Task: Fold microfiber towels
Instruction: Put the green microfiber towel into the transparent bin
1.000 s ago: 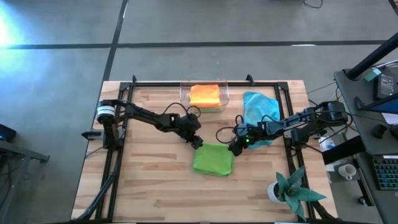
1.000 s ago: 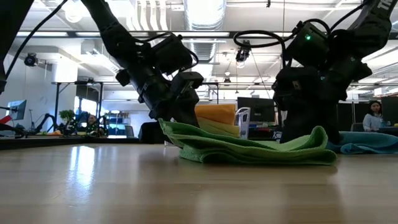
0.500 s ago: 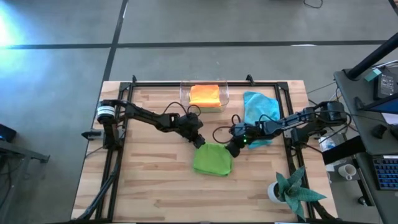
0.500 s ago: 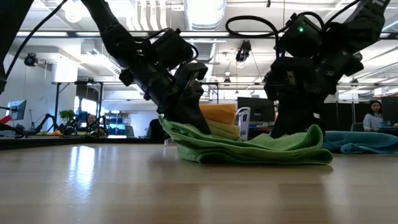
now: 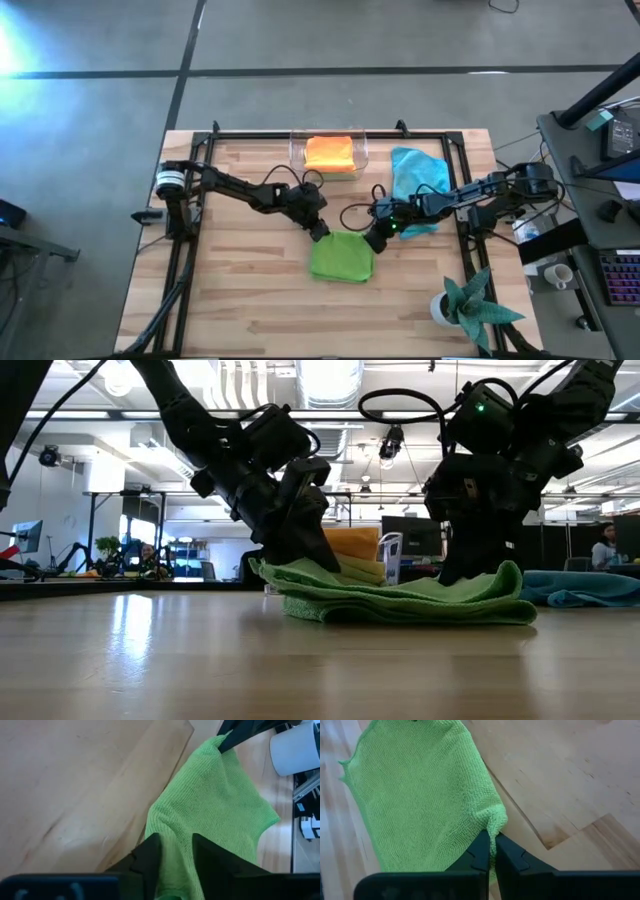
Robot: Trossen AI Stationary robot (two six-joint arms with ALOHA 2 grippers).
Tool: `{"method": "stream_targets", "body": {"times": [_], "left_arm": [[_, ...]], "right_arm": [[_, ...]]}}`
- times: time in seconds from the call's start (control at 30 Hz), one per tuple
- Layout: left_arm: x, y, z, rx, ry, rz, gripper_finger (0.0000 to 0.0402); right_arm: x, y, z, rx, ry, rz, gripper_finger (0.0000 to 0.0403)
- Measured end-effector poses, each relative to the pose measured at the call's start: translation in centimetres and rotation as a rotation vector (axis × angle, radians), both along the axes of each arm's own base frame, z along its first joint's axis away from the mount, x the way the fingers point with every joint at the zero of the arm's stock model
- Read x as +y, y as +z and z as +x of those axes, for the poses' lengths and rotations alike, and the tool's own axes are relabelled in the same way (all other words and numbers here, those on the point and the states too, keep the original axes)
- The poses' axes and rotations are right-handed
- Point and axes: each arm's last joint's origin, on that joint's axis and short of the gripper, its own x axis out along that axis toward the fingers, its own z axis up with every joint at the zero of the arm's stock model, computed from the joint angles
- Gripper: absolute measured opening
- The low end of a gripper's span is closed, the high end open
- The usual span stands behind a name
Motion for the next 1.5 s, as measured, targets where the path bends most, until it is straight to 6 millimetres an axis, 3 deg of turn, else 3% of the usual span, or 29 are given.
{"method": "stream_targets", "body": {"times": [0.23,0.57,0.7,1.0,1.23,1.5], "left_arm": [[0.0,-0.3,-0.3,0.052,-0.003,-0.005,0.0163],[-0.7,-0.7,-0.7,0.109,-0.045,0.014,0.0166],[-1.3,-0.7,-0.7,0.103,-0.080,0.017,0.0138],[-2.0,-0.5,-0.5,0.076,-0.110,0.047,0.0011],[-1.8,0.7,-0.6,0.032,-0.128,0.097,0.0007],[-0.8,3.5,-1.2,-0.035,-0.051,0.212,0.0007]], "right_arm": [[0.0,0.1,0.1,-0.008,0.000,0.000,0.0009],[0.0,0.2,0.1,-0.010,0.000,0.000,0.0009],[0.0,0.2,0.1,-0.010,0.000,0.000,0.0009],[0.0,0.2,0.2,-0.011,0.000,-0.001,0.0009],[0.0,1.0,0.1,-0.052,0.030,-0.028,0.0009],[-0.3,4.4,0.4,-0.188,0.011,-0.137,0.0009]]}}
